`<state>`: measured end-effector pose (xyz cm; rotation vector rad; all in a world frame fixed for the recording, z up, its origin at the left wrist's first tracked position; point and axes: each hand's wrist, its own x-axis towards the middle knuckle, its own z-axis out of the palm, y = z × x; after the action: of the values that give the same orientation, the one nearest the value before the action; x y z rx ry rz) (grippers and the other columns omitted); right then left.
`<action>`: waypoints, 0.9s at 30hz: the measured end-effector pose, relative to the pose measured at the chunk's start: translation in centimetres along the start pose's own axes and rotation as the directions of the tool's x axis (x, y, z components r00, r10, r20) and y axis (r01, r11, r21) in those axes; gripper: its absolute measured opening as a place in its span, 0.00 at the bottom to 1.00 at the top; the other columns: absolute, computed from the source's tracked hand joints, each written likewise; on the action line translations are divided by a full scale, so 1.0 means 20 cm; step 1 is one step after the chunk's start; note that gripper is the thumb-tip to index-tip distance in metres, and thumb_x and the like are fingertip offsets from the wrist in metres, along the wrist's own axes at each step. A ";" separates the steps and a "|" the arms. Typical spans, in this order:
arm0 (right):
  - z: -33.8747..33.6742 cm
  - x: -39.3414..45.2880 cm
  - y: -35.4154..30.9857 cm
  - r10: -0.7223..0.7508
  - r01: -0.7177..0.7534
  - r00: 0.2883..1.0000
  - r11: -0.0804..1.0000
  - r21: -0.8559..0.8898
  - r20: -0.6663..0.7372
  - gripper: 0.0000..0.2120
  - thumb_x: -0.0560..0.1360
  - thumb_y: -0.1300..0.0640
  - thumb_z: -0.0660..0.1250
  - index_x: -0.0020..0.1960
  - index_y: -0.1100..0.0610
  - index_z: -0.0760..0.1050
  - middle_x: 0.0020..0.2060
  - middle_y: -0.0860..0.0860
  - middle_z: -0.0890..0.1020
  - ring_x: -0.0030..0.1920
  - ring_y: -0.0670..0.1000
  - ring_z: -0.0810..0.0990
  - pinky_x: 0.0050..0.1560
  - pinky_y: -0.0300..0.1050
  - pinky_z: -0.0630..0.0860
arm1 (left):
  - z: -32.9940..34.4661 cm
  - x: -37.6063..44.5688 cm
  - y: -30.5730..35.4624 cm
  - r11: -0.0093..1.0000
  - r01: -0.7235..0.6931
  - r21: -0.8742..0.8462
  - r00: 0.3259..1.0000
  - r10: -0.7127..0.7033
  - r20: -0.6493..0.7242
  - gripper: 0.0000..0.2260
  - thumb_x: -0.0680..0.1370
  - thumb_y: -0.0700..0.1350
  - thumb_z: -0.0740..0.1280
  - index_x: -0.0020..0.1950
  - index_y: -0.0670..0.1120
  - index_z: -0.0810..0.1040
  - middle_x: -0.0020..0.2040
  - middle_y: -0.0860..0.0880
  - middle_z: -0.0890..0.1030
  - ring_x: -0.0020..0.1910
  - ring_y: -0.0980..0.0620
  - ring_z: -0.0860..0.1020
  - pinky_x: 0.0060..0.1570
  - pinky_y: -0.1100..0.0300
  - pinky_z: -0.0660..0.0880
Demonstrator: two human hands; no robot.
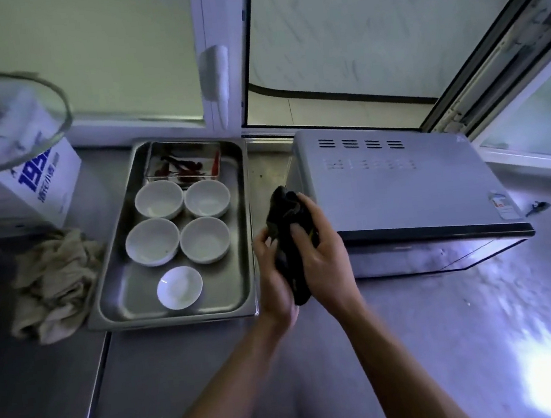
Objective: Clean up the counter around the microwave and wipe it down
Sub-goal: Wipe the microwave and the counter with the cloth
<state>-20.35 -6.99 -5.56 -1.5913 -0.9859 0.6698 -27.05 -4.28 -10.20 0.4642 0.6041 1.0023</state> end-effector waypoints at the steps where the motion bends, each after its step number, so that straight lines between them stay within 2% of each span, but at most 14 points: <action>1: 0.02 0.02 0.00 0.014 -0.014 1.000 1.000 -0.001 0.021 0.21 0.82 0.61 0.61 0.75 0.50 0.69 0.66 0.45 0.78 0.66 0.40 0.75 0.69 0.46 0.73 | 0.01 0.01 0.02 1.000 0.006 -0.029 1.000 -0.006 0.019 0.35 0.74 0.57 0.72 0.74 0.42 0.66 0.67 0.40 0.77 0.66 0.45 0.77 0.60 0.56 0.76; 3: 0.04 0.05 0.00 0.045 -0.044 0.995 0.999 -0.020 0.088 0.21 0.83 0.58 0.60 0.76 0.50 0.68 0.69 0.44 0.76 0.69 0.39 0.73 0.72 0.45 0.70 | 0.00 0.05 0.05 0.996 0.039 -0.086 0.998 -0.034 0.057 0.25 0.81 0.52 0.62 0.76 0.42 0.67 0.70 0.39 0.74 0.69 0.44 0.74 0.64 0.55 0.74; 4: 0.04 0.07 0.00 0.055 -0.051 0.990 0.998 -0.036 0.129 0.21 0.83 0.56 0.60 0.76 0.50 0.68 0.69 0.44 0.76 0.69 0.39 0.72 0.72 0.46 0.69 | 0.00 0.07 0.07 0.993 0.070 -0.094 0.997 -0.068 0.025 0.23 0.83 0.51 0.58 0.76 0.41 0.68 0.70 0.39 0.74 0.69 0.44 0.73 0.66 0.55 0.73; 7: 0.00 0.14 0.00 0.045 -0.024 0.980 0.994 -0.107 0.196 0.18 0.84 0.54 0.60 0.73 0.50 0.72 0.69 0.45 0.77 0.69 0.41 0.73 0.70 0.43 0.71 | -0.04 0.16 0.08 0.973 0.135 -0.187 0.989 -0.143 -0.029 0.24 0.82 0.52 0.55 0.73 0.39 0.71 0.68 0.37 0.75 0.67 0.41 0.74 0.68 0.51 0.69; 9: -0.06 0.20 -0.02 0.017 0.004 0.988 0.990 -0.139 0.152 0.15 0.83 0.56 0.62 0.68 0.52 0.77 0.66 0.46 0.79 0.66 0.41 0.76 0.65 0.36 0.73 | -0.04 0.23 0.08 0.978 0.113 -0.173 0.987 -0.130 -0.091 0.23 0.82 0.53 0.55 0.66 0.40 0.78 0.60 0.39 0.81 0.61 0.42 0.79 0.64 0.49 0.72; 10: -0.10 0.23 -0.02 -0.001 0.017 0.994 0.989 -0.149 0.107 0.14 0.82 0.58 0.63 0.66 0.53 0.78 0.62 0.46 0.81 0.62 0.41 0.79 0.61 0.34 0.75 | -0.03 0.28 0.08 0.985 0.101 -0.137 0.987 -0.117 -0.110 0.22 0.82 0.54 0.56 0.64 0.42 0.79 0.57 0.40 0.82 0.58 0.43 0.80 0.63 0.48 0.72; 12: -0.18 0.31 -0.01 -0.050 0.051 0.999 0.978 -0.204 0.008 0.12 0.81 0.61 0.64 0.62 0.54 0.81 0.56 0.46 0.84 0.56 0.43 0.82 0.56 0.35 0.77 | 0.02 0.37 0.08 0.996 0.083 0.025 0.990 -0.080 -0.119 0.22 0.79 0.56 0.61 0.67 0.44 0.78 0.61 0.42 0.81 0.62 0.42 0.78 0.68 0.43 0.69; 14: -0.27 0.40 0.03 -0.091 0.070 0.994 0.953 -0.296 -0.057 0.12 0.80 0.63 0.64 0.60 0.55 0.82 0.55 0.47 0.84 0.56 0.42 0.82 0.56 0.32 0.75 | 0.09 0.44 0.03 0.970 0.019 0.242 0.997 -0.002 -0.072 0.23 0.79 0.54 0.62 0.71 0.46 0.74 0.67 0.43 0.79 0.67 0.43 0.76 0.71 0.44 0.68; 16: -0.35 0.49 0.09 -0.129 0.088 0.989 0.911 -0.402 -0.074 0.12 0.80 0.64 0.64 0.59 0.55 0.82 0.57 0.48 0.84 0.59 0.42 0.80 0.57 0.30 0.74 | 0.13 0.48 -0.05 0.880 -0.070 0.471 0.996 0.085 -0.011 0.22 0.78 0.55 0.62 0.71 0.48 0.75 0.66 0.47 0.79 0.66 0.49 0.77 0.69 0.49 0.71; 18: -0.42 0.59 0.17 -0.191 0.136 0.981 0.833 -0.537 -0.047 0.13 0.79 0.65 0.64 0.59 0.57 0.82 0.59 0.51 0.83 0.61 0.46 0.79 0.62 0.40 0.75 | 0.14 0.50 -0.13 0.787 -0.143 0.600 0.988 0.147 0.043 0.22 0.78 0.58 0.61 0.71 0.53 0.74 0.66 0.51 0.78 0.66 0.53 0.76 0.68 0.47 0.71; 21: -0.47 0.73 0.29 -0.256 0.184 0.967 0.722 -0.667 -0.011 0.14 0.76 0.66 0.63 0.58 0.60 0.82 0.60 0.58 0.82 0.63 0.58 0.79 0.65 0.57 0.75 | 0.07 0.52 -0.22 0.741 -0.176 0.648 0.984 0.142 0.105 0.21 0.80 0.59 0.59 0.74 0.60 0.68 0.71 0.53 0.74 0.71 0.50 0.71 0.69 0.41 0.70; 24: -0.47 0.87 0.36 -0.265 0.227 0.962 0.615 -0.756 0.073 0.16 0.75 0.65 0.62 0.60 0.59 0.81 0.63 0.60 0.80 0.65 0.62 0.76 0.64 0.64 0.74 | 0.07 0.53 -0.23 0.766 -0.208 0.609 0.978 0.143 0.155 0.22 0.81 0.58 0.61 0.75 0.60 0.67 0.73 0.51 0.71 0.73 0.46 0.69 0.69 0.36 0.68; 27: -0.44 1.01 0.35 -0.185 0.228 0.971 0.556 -0.799 0.148 0.18 0.78 0.60 0.60 0.66 0.57 0.77 0.69 0.58 0.75 0.71 0.61 0.71 0.69 0.64 0.68 | 0.09 0.57 -0.19 0.764 -0.232 0.602 0.973 0.190 0.134 0.20 0.79 0.52 0.62 0.71 0.56 0.72 0.69 0.54 0.76 0.68 0.53 0.74 0.68 0.43 0.72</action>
<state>-1.23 5.79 -8.59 -2.1971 -1.6415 0.0309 -18.84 3.93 -14.04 1.1688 0.8348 0.9835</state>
